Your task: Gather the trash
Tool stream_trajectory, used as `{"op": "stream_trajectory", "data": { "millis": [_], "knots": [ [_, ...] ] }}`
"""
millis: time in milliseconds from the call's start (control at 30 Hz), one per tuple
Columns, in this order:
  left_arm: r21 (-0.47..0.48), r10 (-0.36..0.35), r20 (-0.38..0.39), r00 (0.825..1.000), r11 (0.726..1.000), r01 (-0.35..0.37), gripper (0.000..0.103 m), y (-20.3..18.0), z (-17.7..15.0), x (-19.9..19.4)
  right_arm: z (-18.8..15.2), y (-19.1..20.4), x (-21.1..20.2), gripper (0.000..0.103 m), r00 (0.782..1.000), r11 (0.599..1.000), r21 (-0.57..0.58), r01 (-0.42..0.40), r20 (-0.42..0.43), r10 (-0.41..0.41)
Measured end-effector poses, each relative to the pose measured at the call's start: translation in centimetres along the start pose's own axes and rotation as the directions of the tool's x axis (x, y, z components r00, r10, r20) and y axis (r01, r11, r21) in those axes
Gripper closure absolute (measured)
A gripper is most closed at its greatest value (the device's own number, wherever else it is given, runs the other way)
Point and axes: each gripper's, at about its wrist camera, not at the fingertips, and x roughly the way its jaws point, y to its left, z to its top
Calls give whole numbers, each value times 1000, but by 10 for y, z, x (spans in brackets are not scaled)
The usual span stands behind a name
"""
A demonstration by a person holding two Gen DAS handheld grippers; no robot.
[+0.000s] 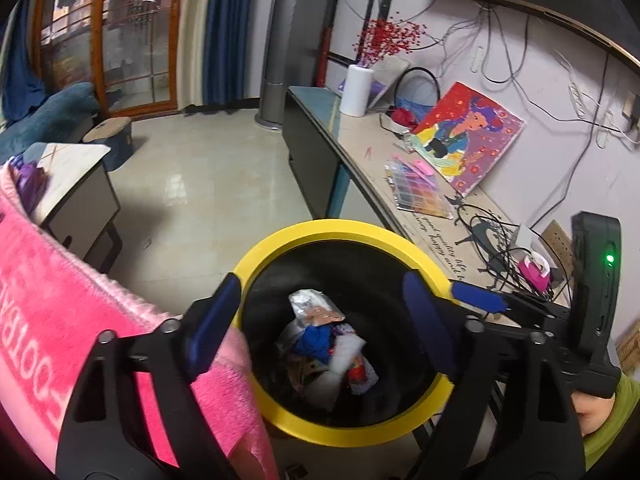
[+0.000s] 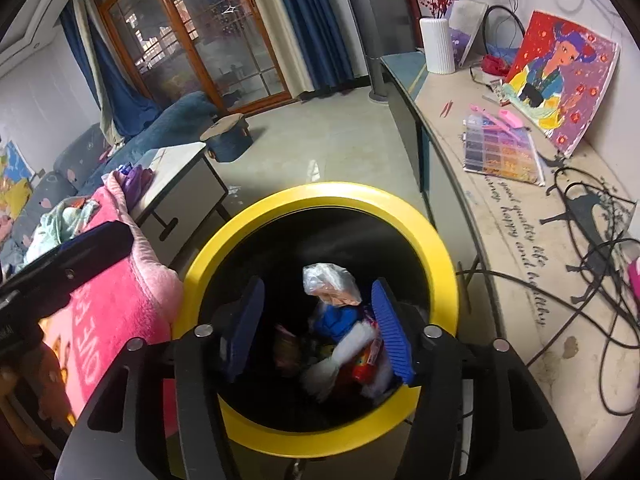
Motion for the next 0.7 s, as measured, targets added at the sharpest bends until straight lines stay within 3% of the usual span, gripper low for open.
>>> {"op": "stream_trajectory", "data": {
  "millis": [67,133,400,700],
  "knots": [
    [-6,5,-1,1000,1000,-5,22,3,-1,-4,-2,0,-4,44,1000,1000,-14,14,9,-14],
    [-15,12,3,1000,1000,-12,11,7,-2,-10,-2,2,-11,40,999,999,-29,20,26,-19],
    [-55,47,41,998,997,-45,11,26,-13,-46,-1,27,-41,17,995,993,-110,31,101,-19],
    [-82,85,68,994,994,-79,11,47,-33,-84,-1,49,-60,11,992,991,-130,33,124,-17]
  ]
}}
